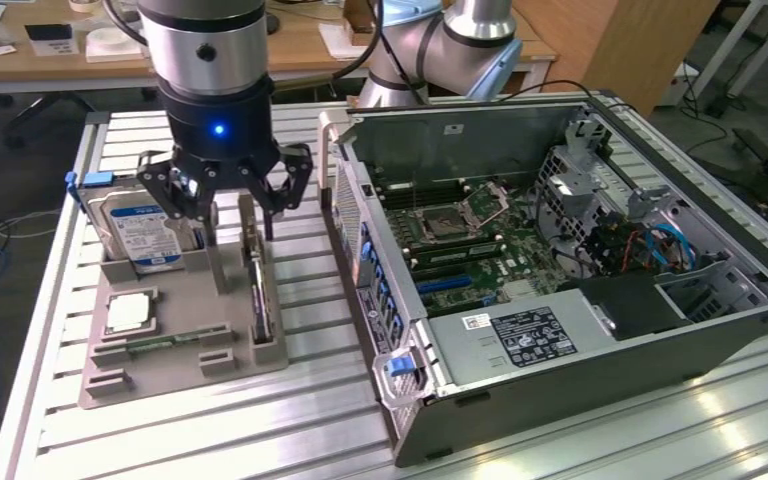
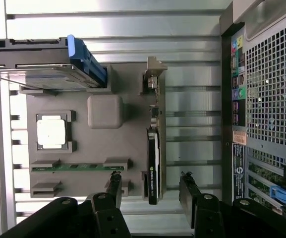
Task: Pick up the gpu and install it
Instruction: 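Pick up the gpu and move the gpu toward the slot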
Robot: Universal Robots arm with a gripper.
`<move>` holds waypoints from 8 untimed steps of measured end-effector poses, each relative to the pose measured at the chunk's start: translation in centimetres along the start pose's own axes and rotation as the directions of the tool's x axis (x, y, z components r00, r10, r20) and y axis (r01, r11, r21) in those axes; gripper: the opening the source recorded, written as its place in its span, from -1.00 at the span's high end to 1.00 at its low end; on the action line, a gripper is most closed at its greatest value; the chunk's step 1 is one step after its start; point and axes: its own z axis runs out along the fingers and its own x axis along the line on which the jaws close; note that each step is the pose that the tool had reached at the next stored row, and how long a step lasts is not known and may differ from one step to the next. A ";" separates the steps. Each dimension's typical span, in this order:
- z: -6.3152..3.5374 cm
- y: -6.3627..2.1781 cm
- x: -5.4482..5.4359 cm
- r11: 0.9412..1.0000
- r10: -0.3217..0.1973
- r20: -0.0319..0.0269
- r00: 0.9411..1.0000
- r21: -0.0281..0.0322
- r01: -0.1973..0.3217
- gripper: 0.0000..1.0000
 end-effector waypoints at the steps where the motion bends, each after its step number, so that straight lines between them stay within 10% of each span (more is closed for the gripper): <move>1: 0.09 0.00 0.0 1.000 0.000 0.000 1.000 0.000 0.000 -0.18; 8: 1.32 -0.05 -0.1 1.000 0.000 0.000 1.000 0.000 0.000 -0.18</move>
